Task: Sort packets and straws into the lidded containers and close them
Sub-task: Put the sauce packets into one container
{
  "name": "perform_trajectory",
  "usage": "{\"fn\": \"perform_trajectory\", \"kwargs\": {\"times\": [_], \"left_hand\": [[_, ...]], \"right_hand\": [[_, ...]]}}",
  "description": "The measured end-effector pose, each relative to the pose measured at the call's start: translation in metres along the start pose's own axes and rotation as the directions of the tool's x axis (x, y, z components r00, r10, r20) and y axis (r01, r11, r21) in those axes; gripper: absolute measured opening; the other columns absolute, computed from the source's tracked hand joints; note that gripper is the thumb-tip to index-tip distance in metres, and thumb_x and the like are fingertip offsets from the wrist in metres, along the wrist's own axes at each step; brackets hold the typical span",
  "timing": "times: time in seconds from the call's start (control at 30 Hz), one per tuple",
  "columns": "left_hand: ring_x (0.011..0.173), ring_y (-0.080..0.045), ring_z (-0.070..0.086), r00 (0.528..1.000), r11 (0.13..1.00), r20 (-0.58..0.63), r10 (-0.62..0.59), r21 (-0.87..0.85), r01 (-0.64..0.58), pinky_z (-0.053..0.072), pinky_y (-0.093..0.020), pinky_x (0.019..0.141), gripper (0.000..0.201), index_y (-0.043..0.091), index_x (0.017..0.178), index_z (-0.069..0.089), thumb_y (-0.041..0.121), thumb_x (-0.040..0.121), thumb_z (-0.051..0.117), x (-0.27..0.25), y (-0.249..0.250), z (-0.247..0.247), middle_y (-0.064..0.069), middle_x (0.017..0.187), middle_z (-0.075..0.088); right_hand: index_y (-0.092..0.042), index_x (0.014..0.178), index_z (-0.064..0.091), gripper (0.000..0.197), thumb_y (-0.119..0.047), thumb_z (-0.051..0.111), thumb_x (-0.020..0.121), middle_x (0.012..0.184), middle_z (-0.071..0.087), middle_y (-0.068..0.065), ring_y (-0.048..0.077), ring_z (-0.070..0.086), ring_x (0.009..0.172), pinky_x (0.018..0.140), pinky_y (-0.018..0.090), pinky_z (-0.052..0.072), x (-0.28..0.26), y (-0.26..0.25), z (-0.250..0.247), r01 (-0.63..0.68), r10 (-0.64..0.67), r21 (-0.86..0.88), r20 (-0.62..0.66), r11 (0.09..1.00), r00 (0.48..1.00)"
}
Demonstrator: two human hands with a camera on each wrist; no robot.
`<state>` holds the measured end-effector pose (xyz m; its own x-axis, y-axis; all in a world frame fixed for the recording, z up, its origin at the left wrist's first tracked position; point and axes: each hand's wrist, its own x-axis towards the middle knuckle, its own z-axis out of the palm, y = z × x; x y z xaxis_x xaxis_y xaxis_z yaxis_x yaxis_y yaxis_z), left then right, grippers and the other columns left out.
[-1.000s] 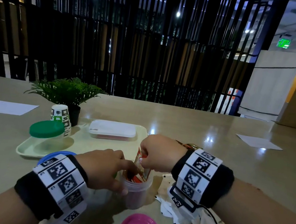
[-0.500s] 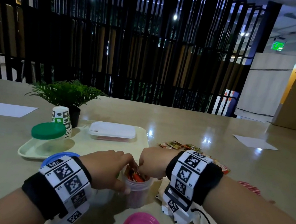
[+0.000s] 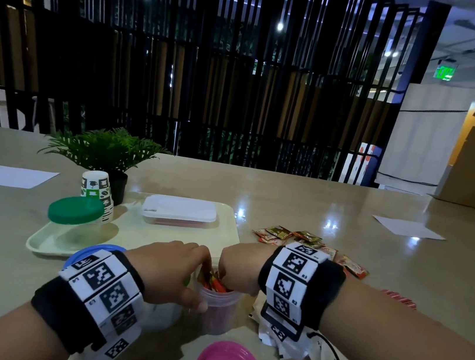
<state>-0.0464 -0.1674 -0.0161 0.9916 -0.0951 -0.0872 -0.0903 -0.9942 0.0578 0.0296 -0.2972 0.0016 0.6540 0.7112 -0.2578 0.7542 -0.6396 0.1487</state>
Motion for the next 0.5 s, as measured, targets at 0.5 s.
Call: {"fn": "perform_trajectory", "kwargs": {"times": [0.5], "left_hand": [[0.111, -0.012, 0.045, 0.999, 0.999, 0.036, -0.021, 0.026, 0.02, 0.038, -0.026, 0.086, 0.059, 0.028, 0.128, 0.042, 0.059, 0.083, 0.063, -0.001, 0.002, -0.002, 0.007, 0.128, 0.048]], "right_hand": [[-0.004, 0.094, 0.067, 0.017, -0.009, 0.051, 0.092, 0.071, 0.054, 0.004, 0.017, 0.05, 0.06, 0.049, 0.023, 0.036, 0.001, -0.001, 0.001, -0.048, 0.046, -0.019, -0.084, 0.999, 0.995]]}}
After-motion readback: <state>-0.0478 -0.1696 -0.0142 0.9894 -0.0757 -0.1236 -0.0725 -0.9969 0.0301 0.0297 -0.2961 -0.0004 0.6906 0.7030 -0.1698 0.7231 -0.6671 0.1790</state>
